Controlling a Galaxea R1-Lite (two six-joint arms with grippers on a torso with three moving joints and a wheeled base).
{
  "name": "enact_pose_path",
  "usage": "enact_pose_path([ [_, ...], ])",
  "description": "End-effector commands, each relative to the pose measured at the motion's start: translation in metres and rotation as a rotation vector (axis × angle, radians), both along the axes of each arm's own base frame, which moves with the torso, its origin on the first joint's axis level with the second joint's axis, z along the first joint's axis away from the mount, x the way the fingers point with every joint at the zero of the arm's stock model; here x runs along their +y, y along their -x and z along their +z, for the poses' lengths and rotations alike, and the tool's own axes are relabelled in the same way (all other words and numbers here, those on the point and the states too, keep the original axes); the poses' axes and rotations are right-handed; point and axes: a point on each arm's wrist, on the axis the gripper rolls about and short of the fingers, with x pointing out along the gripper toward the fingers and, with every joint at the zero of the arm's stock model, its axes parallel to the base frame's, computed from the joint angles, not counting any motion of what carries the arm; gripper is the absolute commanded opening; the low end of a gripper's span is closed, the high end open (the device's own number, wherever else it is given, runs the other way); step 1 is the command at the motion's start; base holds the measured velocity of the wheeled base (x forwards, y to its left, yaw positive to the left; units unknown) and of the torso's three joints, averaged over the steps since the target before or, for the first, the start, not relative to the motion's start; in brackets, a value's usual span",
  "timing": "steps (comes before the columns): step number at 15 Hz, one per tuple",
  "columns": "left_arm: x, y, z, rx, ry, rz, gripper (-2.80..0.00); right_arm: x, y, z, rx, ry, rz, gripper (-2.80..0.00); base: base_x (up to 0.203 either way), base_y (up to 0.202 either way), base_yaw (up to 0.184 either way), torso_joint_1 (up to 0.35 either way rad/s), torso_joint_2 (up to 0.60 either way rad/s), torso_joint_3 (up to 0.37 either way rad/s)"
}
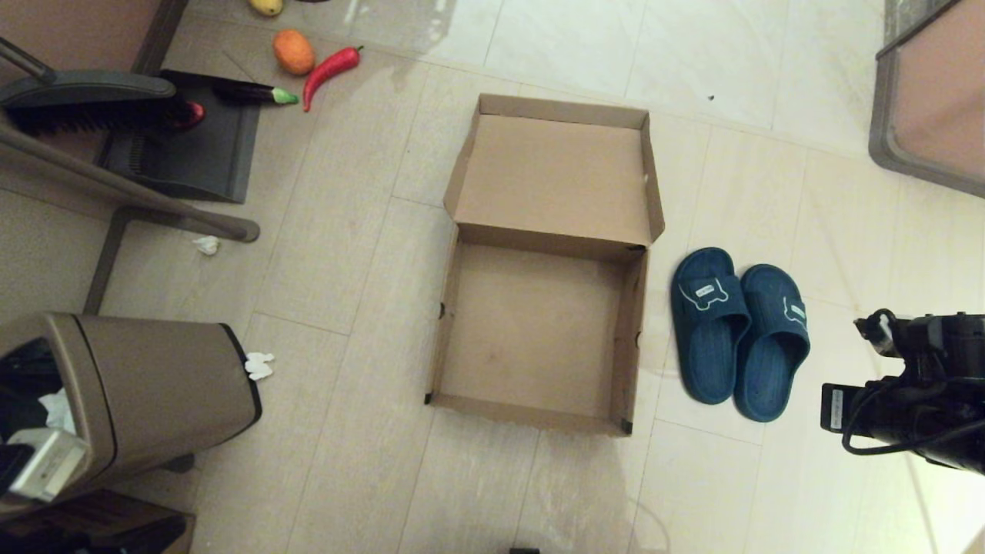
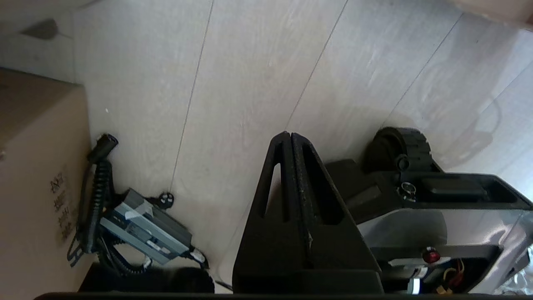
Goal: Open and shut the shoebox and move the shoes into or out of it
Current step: Put the shoes into the shoe box
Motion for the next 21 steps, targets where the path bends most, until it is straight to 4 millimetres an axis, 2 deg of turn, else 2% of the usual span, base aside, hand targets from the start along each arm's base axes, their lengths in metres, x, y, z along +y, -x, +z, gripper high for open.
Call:
enact_pose_path([
  [1,0.000,0.003,0.004,-0.032,-0.004,0.007,-2.80,-0.015,-0.021,-0.033,0.087,-0.008,-0.044,-2.80,0.000,0.000,0.000,0.000,0.00,0.000],
  [3,0.000,0.012,0.000,-0.049,-0.009,0.008,-2.80,-0.024,-0.048,-0.046,0.084,0.000,-0.041,-2.80,0.000,0.000,0.000,0.000,0.00,0.000],
  [5,0.001,0.021,0.000,-0.089,-0.015,0.018,-2.80,-0.030,-0.078,-0.045,0.031,0.009,-0.030,-2.80,0.000,0.000,0.000,0.000,0.00,0.000],
  [7,0.001,0.033,-0.001,-0.142,-0.024,0.025,-2.80,-0.032,-0.100,-0.045,-0.008,0.003,-0.005,-2.80,0.000,0.000,0.000,0.000,0.00,0.000],
  [11,0.001,0.076,-0.021,-0.282,-0.153,-0.051,-2.80,-0.031,-0.108,-0.049,-0.027,-0.073,0.106,-2.80,0.000,0.000,0.000,0.000,0.00,0.000],
  [15,0.002,0.114,-0.044,-0.338,-0.243,-0.076,-2.80,-0.032,-0.112,-0.050,-0.059,-0.058,0.107,-2.80,0.000,0.000,0.000,0.000,0.00,0.000],
  [16,0.002,0.119,-0.048,-0.324,-0.257,-0.070,-2.80,-0.031,-0.111,-0.049,-0.070,-0.054,0.108,0.00,0.000,0.000,0.000,0.000,0.00,0.000],
  [21,0.001,0.122,-0.052,-0.340,-0.244,-0.086,-2.80,-0.033,-0.113,-0.043,-0.116,-0.052,0.096,0.00,0.000,0.000,0.000,0.000,0.00,0.000],
])
